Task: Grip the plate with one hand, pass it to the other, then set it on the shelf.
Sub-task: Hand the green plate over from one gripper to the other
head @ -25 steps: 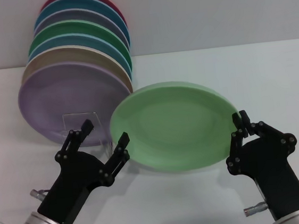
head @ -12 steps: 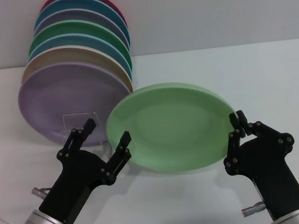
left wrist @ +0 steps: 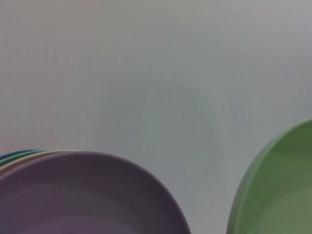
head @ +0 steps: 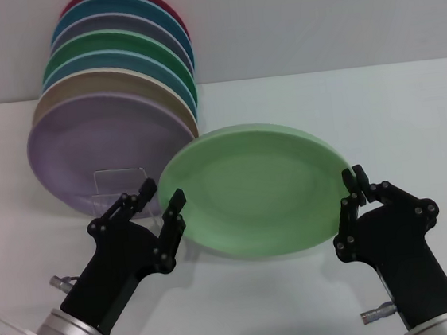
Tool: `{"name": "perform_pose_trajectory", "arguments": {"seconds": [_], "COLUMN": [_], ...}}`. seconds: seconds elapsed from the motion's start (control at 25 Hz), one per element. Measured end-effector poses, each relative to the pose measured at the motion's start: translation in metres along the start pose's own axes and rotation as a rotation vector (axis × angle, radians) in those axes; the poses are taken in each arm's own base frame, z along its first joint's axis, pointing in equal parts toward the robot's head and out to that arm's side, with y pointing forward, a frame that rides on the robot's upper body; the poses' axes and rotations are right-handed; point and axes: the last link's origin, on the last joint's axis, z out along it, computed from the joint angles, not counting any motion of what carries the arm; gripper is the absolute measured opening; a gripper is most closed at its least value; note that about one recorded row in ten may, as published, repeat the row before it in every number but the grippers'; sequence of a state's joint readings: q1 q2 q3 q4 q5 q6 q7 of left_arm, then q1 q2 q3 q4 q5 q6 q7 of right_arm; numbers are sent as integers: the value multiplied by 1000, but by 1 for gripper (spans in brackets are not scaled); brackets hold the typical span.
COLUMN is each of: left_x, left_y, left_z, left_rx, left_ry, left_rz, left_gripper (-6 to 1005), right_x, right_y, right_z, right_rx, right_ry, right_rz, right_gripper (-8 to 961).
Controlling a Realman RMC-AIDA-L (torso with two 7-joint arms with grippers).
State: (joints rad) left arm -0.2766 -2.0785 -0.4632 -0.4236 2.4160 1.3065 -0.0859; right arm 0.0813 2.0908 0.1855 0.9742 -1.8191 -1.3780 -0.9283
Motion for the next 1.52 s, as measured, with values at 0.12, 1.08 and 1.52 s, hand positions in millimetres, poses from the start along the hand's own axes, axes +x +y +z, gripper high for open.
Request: {"name": "perform_pose_trajectory", "arguments": {"seconds": [0.12,1.08,1.52], "left_x": [0,-1,0], "left_y": [1,0,-2], "left_z": [1,7,8], "left_rx": [-2,-12,0], "left_ry": [0,-13,-14], "left_rz": [-2,3,3], "left_gripper": [473,142,71], "right_x": [0,0,1], "right_y": [0,0,-1], "right_z": [0,0,1], "right_rx": [-1,-4,-3], "right_ry": [1,1,2], "right_rz": [-2,-3,-6], "right_gripper": [100,140,159]}}
